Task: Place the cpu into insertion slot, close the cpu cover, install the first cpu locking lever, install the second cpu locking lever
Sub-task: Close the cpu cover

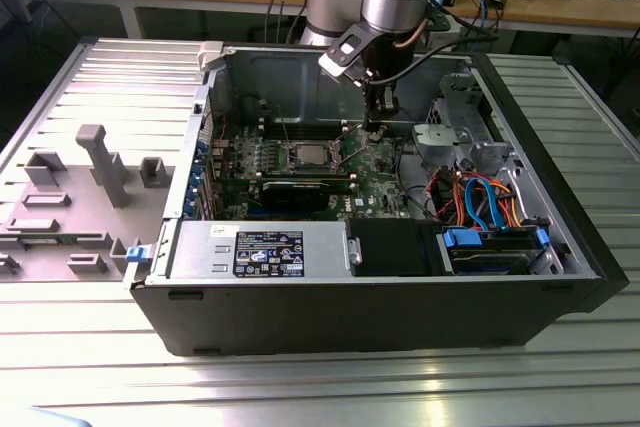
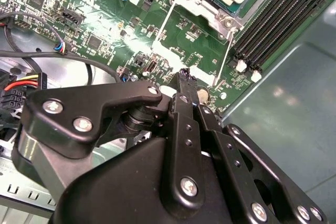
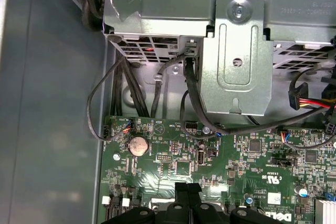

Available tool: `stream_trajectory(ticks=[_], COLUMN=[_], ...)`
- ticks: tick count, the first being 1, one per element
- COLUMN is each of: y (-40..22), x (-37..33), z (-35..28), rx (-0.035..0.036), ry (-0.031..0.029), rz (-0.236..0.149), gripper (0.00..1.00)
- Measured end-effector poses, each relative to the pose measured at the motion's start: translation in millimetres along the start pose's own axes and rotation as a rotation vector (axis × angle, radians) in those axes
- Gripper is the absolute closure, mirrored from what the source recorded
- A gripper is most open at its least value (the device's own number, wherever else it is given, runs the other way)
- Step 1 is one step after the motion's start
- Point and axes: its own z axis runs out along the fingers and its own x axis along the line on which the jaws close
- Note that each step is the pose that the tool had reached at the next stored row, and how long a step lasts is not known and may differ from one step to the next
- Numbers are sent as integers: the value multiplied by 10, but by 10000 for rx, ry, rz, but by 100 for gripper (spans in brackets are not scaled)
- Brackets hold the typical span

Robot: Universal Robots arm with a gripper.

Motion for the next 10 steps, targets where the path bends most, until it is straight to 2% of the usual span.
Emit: stream_trajectory(ticks=[4,10], y=[62,82], x=[1,2], z=[9,128], rx=[-1,5], ry=[2,9], rz=[0,0], gripper=[89,89])
